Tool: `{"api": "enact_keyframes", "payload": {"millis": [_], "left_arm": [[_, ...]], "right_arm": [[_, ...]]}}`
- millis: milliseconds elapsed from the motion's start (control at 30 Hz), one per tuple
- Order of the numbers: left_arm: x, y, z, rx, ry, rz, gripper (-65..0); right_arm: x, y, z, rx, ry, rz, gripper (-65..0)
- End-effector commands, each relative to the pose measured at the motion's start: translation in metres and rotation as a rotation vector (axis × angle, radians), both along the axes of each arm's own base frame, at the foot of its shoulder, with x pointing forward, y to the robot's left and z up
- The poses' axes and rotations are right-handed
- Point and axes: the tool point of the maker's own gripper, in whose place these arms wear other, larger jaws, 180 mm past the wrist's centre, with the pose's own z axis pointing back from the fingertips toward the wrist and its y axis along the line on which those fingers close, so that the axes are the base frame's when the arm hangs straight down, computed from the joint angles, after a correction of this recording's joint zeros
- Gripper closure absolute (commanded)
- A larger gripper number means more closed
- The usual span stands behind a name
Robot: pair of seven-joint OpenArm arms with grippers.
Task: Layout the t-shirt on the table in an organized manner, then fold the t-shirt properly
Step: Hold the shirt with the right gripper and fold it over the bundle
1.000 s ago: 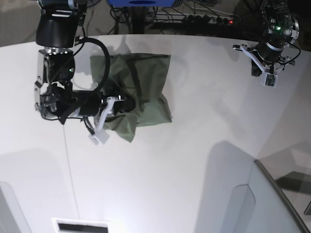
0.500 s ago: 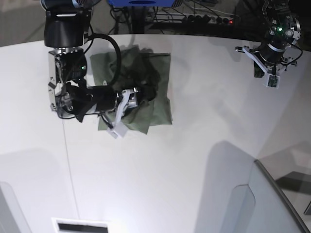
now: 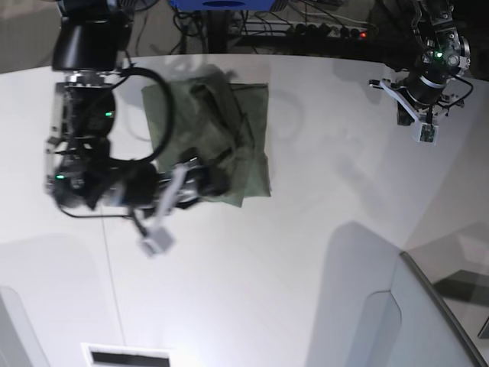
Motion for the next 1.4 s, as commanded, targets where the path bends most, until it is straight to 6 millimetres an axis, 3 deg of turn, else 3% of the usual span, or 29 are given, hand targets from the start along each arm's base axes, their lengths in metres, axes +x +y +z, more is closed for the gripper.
{"api": "enact_keyframes", "payload": {"millis": [0,67,167,233,333,433,700,900,1167,1300,1367], "left_arm": [[0.009,0.003,0.01,0.007,-0.044,-0.006,0.0],[0.009,0.003,0.009,0.007,-0.041,-0.005,0.0],[0.01,0.005,0.011,0.013,-0.046,-0.009,0.0],[0.015,0.005,0.014,0.013,-0.058,-0.009,0.0],[0.016,0.004,0.014,0.013,-0.059,-0.008,0.0],[0.014,0.003,0.013,0.009,-0.056,-0.007,0.0],[0.014,0.003,0.012,0.008,-0.055,-0.006,0.0],[0.014,0.003,0.012,0.008,-0.055,-0.006,0.0],[0.014,0.004,0.012,0.011,-0.054,-0.007,0.0],[0.014,0.004,0.012,0.011,-0.054,-0.007,0.0],[0.014,0.004,0.012,0.011,-0.054,-0.007,0.0]], "right_arm": [[0.004,-0.004,0.005,0.017,0.002,-0.032,-41.1],[0.008,-0.023,0.001,0.006,0.042,-0.106,-41.1],[0.018,-0.033,0.004,0.008,0.003,-0.15,-37.4],[0.02,-0.035,-0.003,0.02,0.018,-0.166,-25.4],[0.021,-0.033,-0.024,0.039,0.095,-0.174,-0.6],[0.016,-0.03,-0.042,0.052,0.168,-0.175,-2.9],[0.021,-0.025,-0.059,0.096,0.206,-0.223,-1.7],[0.013,0.011,-0.071,0.097,0.215,-0.137,-1.7],[0.004,0.076,-0.054,0.122,0.187,0.021,-1.7],[0.002,0.104,-0.041,0.13,0.159,0.096,-1.7],[0.002,0.108,-0.038,0.127,0.151,0.117,-1.7]]}}
